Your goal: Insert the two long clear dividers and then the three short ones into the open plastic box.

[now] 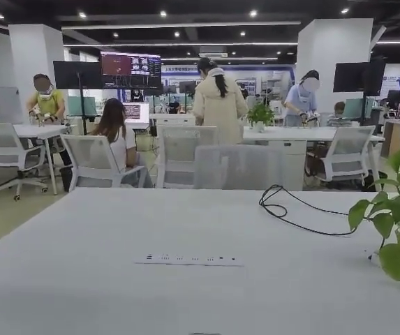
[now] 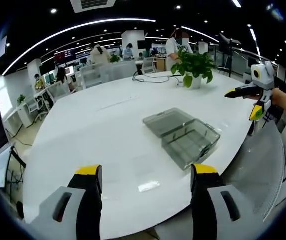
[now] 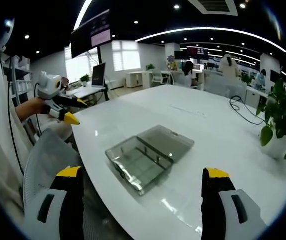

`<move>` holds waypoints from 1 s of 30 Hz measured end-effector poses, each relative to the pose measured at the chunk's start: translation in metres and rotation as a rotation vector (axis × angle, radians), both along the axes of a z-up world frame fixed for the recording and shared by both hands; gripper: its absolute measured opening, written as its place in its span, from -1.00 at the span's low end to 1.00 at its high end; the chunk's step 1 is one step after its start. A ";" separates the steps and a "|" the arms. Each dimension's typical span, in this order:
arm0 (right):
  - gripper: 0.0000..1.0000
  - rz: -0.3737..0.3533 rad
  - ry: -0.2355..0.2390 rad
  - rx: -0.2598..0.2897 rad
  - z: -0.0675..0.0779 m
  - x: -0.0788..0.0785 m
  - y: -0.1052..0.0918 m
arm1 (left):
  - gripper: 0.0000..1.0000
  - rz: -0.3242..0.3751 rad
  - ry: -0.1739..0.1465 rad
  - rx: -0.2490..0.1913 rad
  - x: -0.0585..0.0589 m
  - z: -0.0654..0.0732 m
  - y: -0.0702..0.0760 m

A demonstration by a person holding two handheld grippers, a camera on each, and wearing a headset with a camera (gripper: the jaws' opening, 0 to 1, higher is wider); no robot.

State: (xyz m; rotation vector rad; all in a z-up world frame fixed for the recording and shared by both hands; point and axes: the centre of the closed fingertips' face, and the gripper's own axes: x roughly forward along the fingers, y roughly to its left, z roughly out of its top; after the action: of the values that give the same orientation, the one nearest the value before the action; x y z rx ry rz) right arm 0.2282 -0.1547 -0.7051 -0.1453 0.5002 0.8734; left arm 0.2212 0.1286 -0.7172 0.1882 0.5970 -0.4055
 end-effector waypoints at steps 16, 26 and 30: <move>0.88 0.056 -0.015 0.034 0.012 0.010 0.013 | 0.13 0.058 0.110 0.068 0.026 -0.036 0.034; 0.87 0.052 0.017 0.035 0.005 0.017 0.012 | 0.00 0.080 0.180 0.085 0.039 -0.055 0.047; 0.86 0.048 0.026 0.042 0.003 0.019 0.011 | -0.07 0.082 0.215 0.098 0.041 -0.067 0.053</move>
State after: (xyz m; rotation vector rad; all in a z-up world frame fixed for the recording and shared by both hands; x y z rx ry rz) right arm 0.2476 -0.1435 -0.7018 -0.1080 0.5044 0.9335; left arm 0.2620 0.1817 -0.7840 0.2142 0.8343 -0.3195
